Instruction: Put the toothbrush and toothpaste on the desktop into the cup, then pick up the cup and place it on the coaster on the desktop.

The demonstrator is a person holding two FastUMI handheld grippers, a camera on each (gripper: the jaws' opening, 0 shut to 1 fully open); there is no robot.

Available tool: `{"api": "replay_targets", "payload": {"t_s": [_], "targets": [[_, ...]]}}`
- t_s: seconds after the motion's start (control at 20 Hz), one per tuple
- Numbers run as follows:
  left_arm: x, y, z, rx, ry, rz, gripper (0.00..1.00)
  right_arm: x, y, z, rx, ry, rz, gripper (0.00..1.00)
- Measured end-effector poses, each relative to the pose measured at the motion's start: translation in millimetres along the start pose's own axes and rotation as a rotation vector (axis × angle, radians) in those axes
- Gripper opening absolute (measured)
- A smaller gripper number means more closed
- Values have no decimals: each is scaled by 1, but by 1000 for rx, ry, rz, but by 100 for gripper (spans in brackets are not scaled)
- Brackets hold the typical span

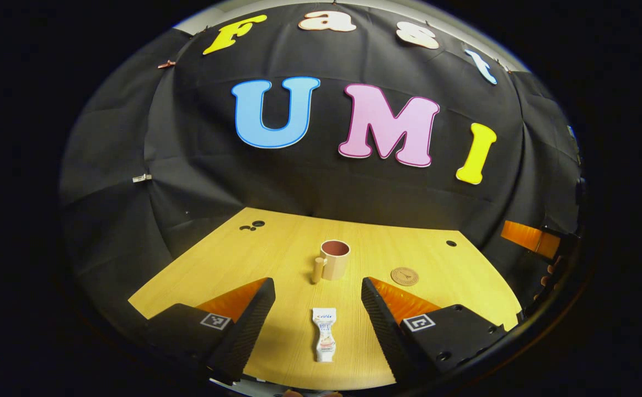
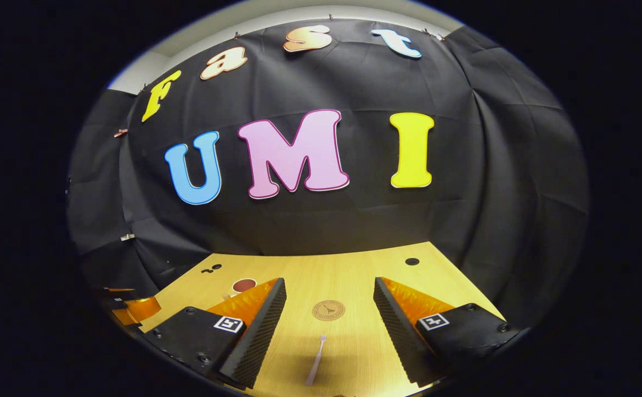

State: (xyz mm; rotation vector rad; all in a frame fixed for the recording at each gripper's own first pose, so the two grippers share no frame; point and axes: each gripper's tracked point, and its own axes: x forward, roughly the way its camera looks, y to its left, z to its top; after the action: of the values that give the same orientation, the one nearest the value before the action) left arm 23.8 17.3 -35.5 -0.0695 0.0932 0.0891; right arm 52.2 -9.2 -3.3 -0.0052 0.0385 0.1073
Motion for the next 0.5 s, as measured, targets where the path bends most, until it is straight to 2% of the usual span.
{"api": "replay_targets", "payload": {"t_s": [0.5], "targets": [[52, -6, -80, -56, 190, 29, 98, 38, -11, -20, -19, 73, 54, 98]]}}
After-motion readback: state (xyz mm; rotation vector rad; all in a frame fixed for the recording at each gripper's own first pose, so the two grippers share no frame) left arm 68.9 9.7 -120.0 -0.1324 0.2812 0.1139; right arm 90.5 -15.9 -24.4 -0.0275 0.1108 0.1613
